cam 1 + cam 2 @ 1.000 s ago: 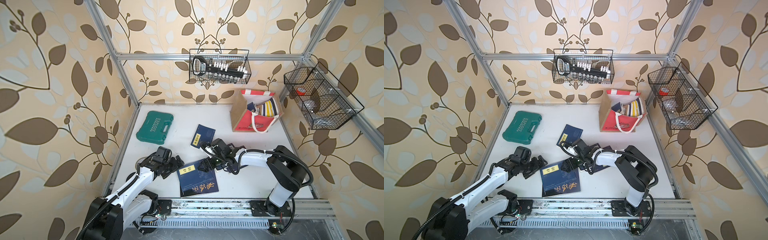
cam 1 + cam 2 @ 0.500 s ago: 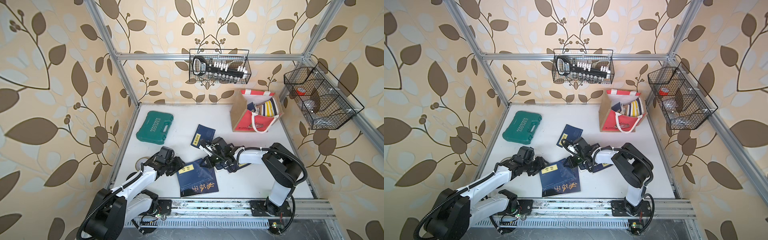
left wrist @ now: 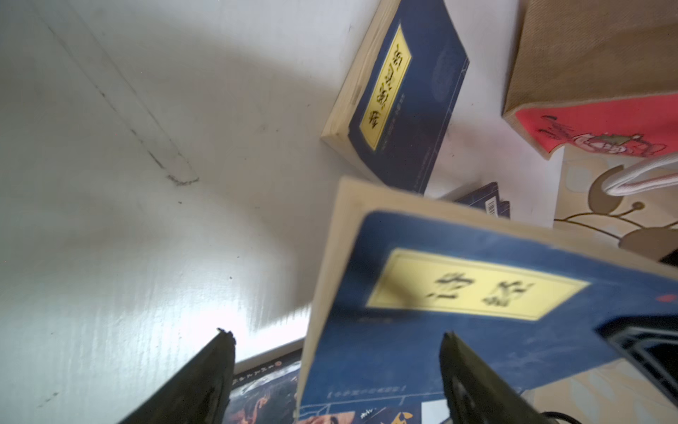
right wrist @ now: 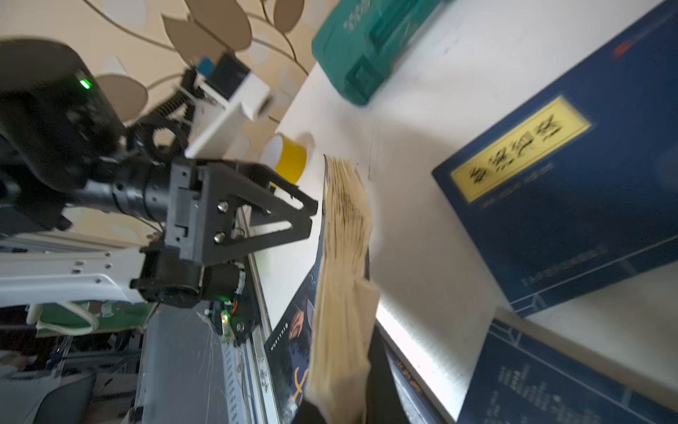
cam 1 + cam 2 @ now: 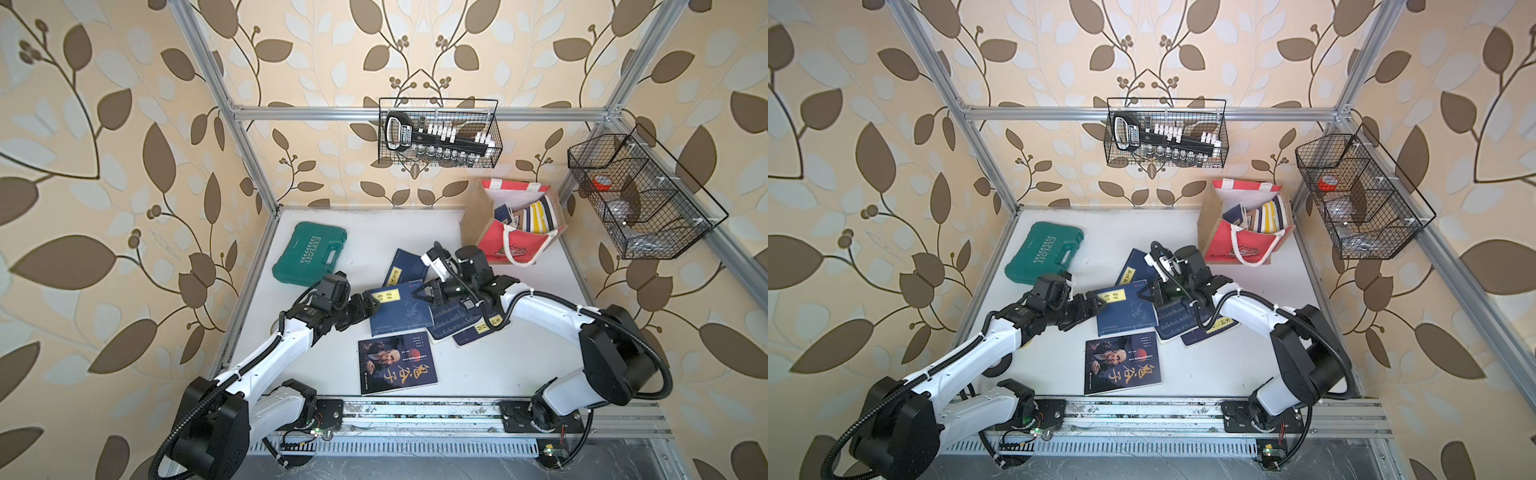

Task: Put the books into the canvas bag
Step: Pick up the book from the book, then place the book in the canvas bag.

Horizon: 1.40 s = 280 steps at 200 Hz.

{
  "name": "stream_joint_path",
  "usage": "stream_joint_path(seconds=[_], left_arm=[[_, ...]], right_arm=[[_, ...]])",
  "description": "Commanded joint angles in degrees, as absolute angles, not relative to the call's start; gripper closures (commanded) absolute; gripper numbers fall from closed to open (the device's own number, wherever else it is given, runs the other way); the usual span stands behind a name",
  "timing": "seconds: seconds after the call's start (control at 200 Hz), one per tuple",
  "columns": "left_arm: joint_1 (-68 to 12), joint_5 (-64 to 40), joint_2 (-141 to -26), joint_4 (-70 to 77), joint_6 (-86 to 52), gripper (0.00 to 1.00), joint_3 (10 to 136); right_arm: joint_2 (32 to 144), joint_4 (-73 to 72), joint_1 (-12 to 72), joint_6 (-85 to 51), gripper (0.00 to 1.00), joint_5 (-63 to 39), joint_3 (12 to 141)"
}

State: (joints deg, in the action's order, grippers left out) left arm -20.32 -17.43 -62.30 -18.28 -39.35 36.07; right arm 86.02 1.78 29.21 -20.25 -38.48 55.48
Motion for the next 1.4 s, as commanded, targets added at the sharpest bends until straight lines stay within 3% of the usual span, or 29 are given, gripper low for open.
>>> stream_joint_path(seconds=[0.0, 0.22, 0.475, 0.76, 1.19, 1.395], left_arm=[[-20.8, -16.1, -62.6, -23.1, -35.1, 0.1, 40.9], [-20.7, -18.2, -64.3, -32.9, -28.5, 0.08, 50.7], [-20.7, -24.5, -63.0, -39.0, -22.9, 0.08, 56.9], [-20.7, -27.0, -59.0, -45.0, -12.8, 0.04, 58.5], [-20.1, -24.9, -56.4, -43.5, -12.8, 0.02, 57.3], [-19.7, -23.8, -56.4, -43.4, -12.9, 0.02, 57.1]], right_arm=[[80.8, 7.1, 25.0, -18.0, 1.0, -37.9, 61.6], [75.8, 13.7, 15.6, -17.0, 1.0, -33.2, 71.4], [74.4, 23.1, 6.2, -12.8, 1.0, -13.7, 83.9], [78.6, 27.0, -4.9, -11.5, 1.0, -11.5, 96.2], [98.3, 48.0, -7.4, -2.4, 1.0, -4.4, 124.7], [101.1, 52.1, -6.1, 1.5, 1.0, -5.0, 124.5]])
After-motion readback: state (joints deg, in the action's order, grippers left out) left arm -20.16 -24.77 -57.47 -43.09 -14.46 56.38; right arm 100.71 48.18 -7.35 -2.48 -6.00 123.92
